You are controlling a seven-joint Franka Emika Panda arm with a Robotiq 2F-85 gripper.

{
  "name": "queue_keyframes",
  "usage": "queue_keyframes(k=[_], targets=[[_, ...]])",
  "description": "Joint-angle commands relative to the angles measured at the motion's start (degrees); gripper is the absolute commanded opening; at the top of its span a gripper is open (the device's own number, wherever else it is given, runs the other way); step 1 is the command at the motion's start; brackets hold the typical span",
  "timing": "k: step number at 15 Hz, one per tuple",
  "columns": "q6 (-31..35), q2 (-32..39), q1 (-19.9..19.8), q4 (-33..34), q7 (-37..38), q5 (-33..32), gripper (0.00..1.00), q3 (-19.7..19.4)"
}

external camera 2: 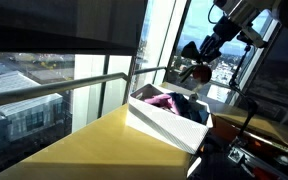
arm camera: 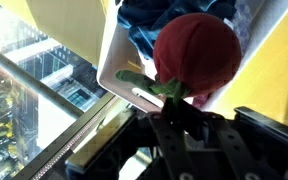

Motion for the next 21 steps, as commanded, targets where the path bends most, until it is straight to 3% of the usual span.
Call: queue_keyframes(k=[1, 7, 18, 19, 20, 21], targets=[[-0.4, -0.5, -0.5, 0.2, -0.1, -1.1, 0.03, 0.6], [3.8, 5.1, -0.7, -3.1, 0.7, -2.0, 0.03, 0.3], [17.0, 26.8, -0.3, -4.8, 3.9, -5.2, 0.03, 0.0], [17.1, 27.9, -0.1, -4.7, 2.8, -4.2, 0.35, -0.2], [17.1, 28.6, -0.1, -4.6, 2.7, -4.2, 0.36, -0.3], [16.6, 28.2, 0.1, -5.1, 1.9, -3.5, 0.43, -0.3]])
